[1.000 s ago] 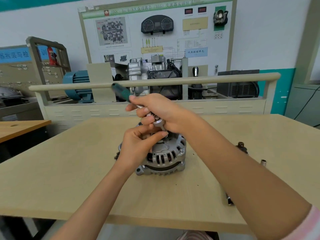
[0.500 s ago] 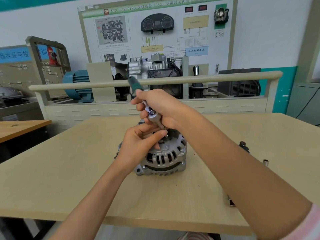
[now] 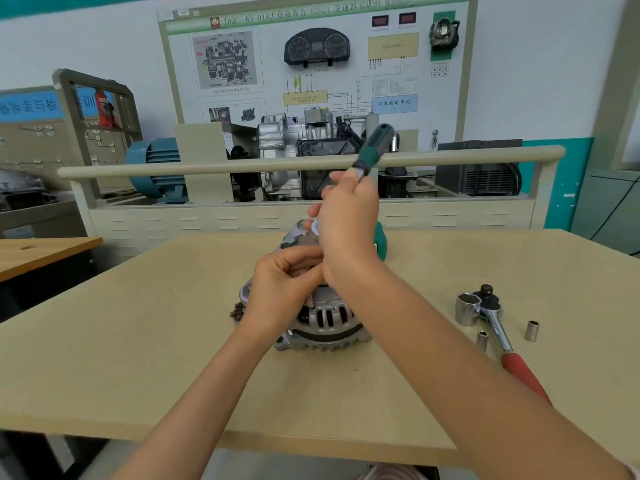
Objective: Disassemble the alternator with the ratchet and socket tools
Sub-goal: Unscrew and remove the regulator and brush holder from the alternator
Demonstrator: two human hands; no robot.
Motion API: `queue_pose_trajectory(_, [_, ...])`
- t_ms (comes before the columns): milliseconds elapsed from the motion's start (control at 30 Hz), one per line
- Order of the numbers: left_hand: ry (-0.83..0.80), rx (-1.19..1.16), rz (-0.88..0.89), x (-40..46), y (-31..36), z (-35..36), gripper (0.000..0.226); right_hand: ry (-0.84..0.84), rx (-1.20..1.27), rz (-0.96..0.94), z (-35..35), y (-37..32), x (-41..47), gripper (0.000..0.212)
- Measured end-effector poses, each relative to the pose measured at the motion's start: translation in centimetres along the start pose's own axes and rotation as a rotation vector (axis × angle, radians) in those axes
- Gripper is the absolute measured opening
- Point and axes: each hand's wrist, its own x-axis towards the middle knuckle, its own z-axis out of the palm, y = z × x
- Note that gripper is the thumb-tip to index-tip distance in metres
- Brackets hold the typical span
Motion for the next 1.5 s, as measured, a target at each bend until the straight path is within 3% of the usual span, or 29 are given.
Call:
queue_pose_trajectory(133, [-0.043,0.052,-0.026,0.3,-0.3,-0.3,0.019,-0.399,-0.080,0.390,-0.2,-1.8,1.4,0.032])
queue_pose_trajectory(267, [-0.065,0.038,-0.049,0.4,-0.4,-0.5,0.017,-0.733,-0.272,0.544,-0.1,-2.4,1.7,0.036])
queue_pose_trajectory(367, [-0.051,-0.011,-0.024,0.3,-0.2,-0.2,0.019,-0.666,-0.225,0.510,-0.1,-2.2,1.4,0.034])
queue_pose_trajectory(500, [-0.079,-0.023,0.052,0.1,-0.1,0.1,0.039,-0.193,0.002,0.099,-0.2,-0.1,0.3,0.033])
queue_pose_trajectory(567, [-0.084,-0.022,0.051,0.1,-0.1,0.1,0.039,-0.081,0.090,0.011,-0.4,0.4,0.2,0.033])
queue_pose_trajectory(633, [-0.067,-0.028,0.021,0.3,-0.1,0.1,0.029,-0.156,0.096,0.101,-0.5,0.0,0.6,0.034])
queue_pose_trajectory(733, [-0.039,0.018,-0.051,0.4,-0.3,-0.3,0.022,-0.517,-0.092,0.371,-0.6,-1.4,1.5,0.034])
queue_pose_trajectory(833, [-0.033,0.013,-0.088,0.4,-0.5,-0.6,0.025,-0.793,-0.218,0.503,-0.9,-2.1,2.0,0.035])
queue_pose_trajectory(933, [-0.049,-0.031,-0.080,0.3,-0.2,-0.5,0.023,-0.766,-0.170,0.471,-1.1,-1.9,1.8,0.034])
queue_pose_trajectory(1100, [-0.056,-0.080,-0.049,0.2,-0.4,-0.2,0.016,-0.250,0.122,0.090,-1.4,0.1,0.1,0.033])
queue_pose_trajectory(1200, [-0.021,-0.035,-0.073,0.3,-0.6,-0.1,0.030,-0.152,0.198,0.116,-1.8,-0.1,0.5,0.035])
queue_pose_trajectory(1300, [-0.043,0.019,-0.075,0.4,-0.5,-0.1,0.020,-0.306,0.094,0.263,-2.1,-1.0,1.4,0.036])
queue_pose_trajectory(1433, [-0.061,0.039,-0.081,0.5,-0.9,-0.4,0.017,-0.740,-0.144,0.483,-2.0,-2.2,2.3,0.034])
queue_pose_trajectory(1500, [-0.050,0.020,-0.072,0.4,-0.8,-0.5,0.015,-0.799,-0.189,0.484,-1.7,-2.1,2.1,0.033])
